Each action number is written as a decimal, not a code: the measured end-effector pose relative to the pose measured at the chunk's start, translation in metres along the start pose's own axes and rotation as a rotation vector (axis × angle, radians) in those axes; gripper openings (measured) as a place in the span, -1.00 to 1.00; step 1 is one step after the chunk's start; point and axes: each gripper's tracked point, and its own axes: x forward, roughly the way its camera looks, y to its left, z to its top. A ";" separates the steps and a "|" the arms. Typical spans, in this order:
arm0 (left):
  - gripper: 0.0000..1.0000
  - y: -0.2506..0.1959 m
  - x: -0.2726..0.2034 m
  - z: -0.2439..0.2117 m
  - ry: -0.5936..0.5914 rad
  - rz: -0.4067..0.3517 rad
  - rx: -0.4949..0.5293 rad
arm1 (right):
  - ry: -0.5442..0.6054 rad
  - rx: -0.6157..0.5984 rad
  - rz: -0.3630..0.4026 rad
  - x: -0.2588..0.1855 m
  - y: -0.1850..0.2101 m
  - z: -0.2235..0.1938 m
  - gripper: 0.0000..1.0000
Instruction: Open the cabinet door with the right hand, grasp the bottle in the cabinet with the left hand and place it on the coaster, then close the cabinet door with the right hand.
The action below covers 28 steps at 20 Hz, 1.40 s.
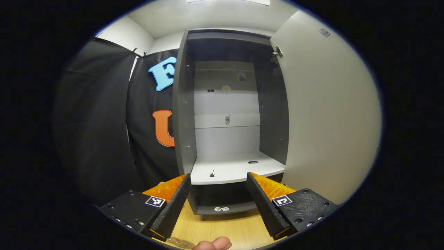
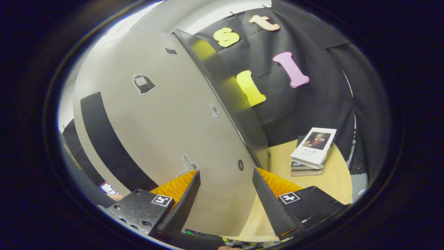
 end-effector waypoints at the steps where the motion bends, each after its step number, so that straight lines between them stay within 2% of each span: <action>1: 0.92 0.004 0.000 -0.003 0.006 0.005 -0.003 | 0.010 -0.020 0.014 0.005 0.009 -0.002 0.94; 2: 0.92 0.008 0.000 -0.003 0.012 0.009 -0.011 | 0.029 -0.023 0.036 0.011 0.018 -0.007 0.80; 3: 0.93 0.015 0.000 -0.002 0.008 0.019 -0.021 | 0.050 -0.014 0.062 0.018 0.028 -0.014 0.80; 4: 0.93 0.022 -0.002 0.002 -0.002 0.029 -0.028 | 0.056 -0.009 0.086 0.024 0.035 -0.016 0.94; 6: 0.92 0.036 -0.004 0.004 -0.017 0.046 -0.026 | 0.059 -0.007 0.113 0.034 0.049 -0.017 0.94; 11: 0.92 0.070 -0.011 -0.009 0.016 0.110 -0.028 | 0.055 0.029 0.127 0.046 0.058 -0.018 0.94; 12: 0.77 0.073 -0.013 -0.011 0.020 0.117 -0.033 | 0.049 0.033 0.126 0.048 0.058 -0.017 0.94; 13: 0.92 0.076 -0.015 -0.013 0.023 0.122 -0.038 | 0.044 0.039 0.122 0.047 0.058 -0.014 0.94; 21: 0.92 0.093 -0.035 -0.019 0.025 0.163 -0.036 | 0.017 0.100 0.178 0.059 0.072 -0.003 0.92; 22: 0.92 0.096 -0.037 -0.020 0.028 0.172 -0.037 | 0.008 0.113 0.189 0.060 0.073 0.001 0.79; 23: 0.92 0.098 -0.040 -0.021 0.031 0.181 -0.036 | -0.003 0.125 0.200 0.060 0.074 0.004 0.92; 24: 0.92 0.101 -0.040 -0.022 0.035 0.191 -0.036 | -0.008 0.134 0.206 0.062 0.075 0.008 0.79; 25: 0.92 0.103 -0.041 -0.022 0.037 0.201 -0.038 | -0.010 0.140 0.211 0.062 0.075 0.008 0.93; 28: 0.93 0.109 -0.048 -0.027 0.044 0.228 -0.056 | -0.012 0.150 0.227 0.065 0.076 0.010 0.92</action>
